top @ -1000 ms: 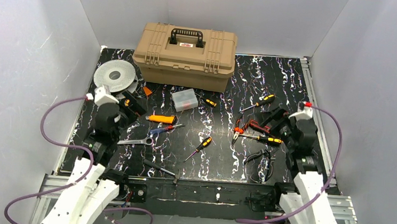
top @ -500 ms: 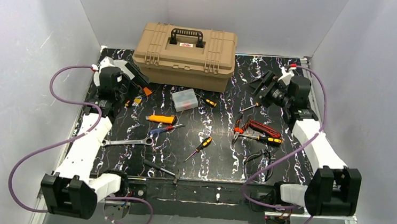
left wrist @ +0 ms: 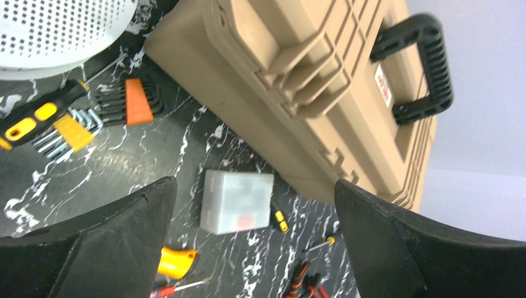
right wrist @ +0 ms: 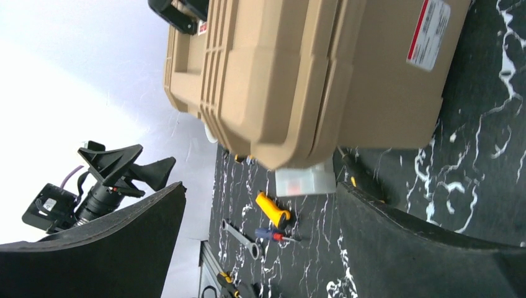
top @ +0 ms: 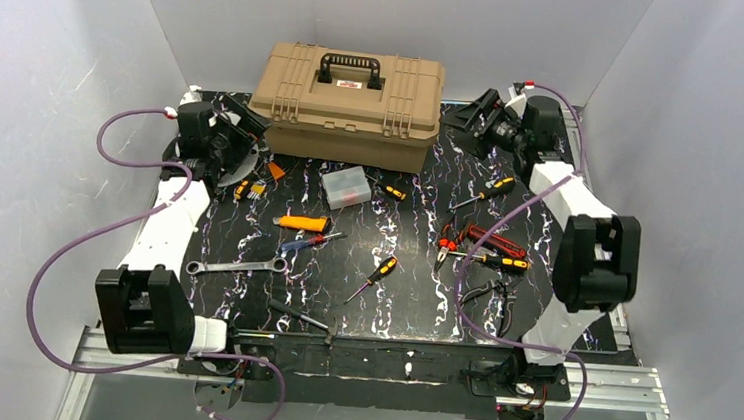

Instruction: Pack the tool kit

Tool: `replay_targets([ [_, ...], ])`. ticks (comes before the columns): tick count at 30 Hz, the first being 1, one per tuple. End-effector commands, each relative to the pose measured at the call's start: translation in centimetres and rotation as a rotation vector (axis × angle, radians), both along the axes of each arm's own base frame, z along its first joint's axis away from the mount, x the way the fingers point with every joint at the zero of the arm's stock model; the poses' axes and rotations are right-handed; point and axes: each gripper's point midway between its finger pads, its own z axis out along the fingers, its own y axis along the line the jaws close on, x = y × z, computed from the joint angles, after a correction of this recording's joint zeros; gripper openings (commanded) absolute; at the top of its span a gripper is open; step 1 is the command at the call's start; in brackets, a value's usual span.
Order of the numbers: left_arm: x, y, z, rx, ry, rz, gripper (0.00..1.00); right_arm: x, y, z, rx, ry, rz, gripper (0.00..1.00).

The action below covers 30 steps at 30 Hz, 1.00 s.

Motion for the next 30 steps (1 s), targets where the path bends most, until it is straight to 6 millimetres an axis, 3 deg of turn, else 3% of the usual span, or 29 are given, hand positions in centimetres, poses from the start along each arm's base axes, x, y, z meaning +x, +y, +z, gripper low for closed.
replay_targets([
  [1, 2.4, -0.4, 2.7, -0.108, -0.112, -0.008, 1.00, 3.2, 1.5, 2.8, 0.032, -0.092, 0.054, 0.98],
  [8, 4.5, 0.6, 1.6, -0.135, -0.076, 0.050, 1.00, 7.4, 2.5, 0.9, -0.039, -0.073, 0.036, 0.99],
  [15, 7.3, 0.9, 1.0, -0.161, -0.106, 0.053, 1.00, 9.1, 3.9, -0.8, -0.019, -0.043, 0.078, 0.98],
  [20, 9.7, 0.2, -0.1, -0.188, -0.077, -0.008, 0.99, 8.3, 6.2, -1.6, 0.012, -0.029, 0.149, 0.96],
  [24, 11.3, -0.4, -0.9, -0.229, -0.071, -0.035, 0.99, 6.8, 7.3, -1.2, 0.060, -0.041, 0.188, 0.78],
  [26, 12.0, -0.5, -1.0, -0.238, -0.071, -0.047, 0.99, 5.8, 7.7, -1.1, 0.055, -0.046, 0.194, 0.63],
  [27, 12.2, -0.7, -1.0, -0.245, -0.074, -0.060, 0.97, 5.1, 7.9, -1.3, 0.038, -0.043, 0.194, 0.56],
  [30, 12.9, -1.5, -1.0, -0.277, -0.090, -0.106, 0.87, 2.7, 8.9, -1.0, -0.004, -0.065, 0.191, 0.49],
])
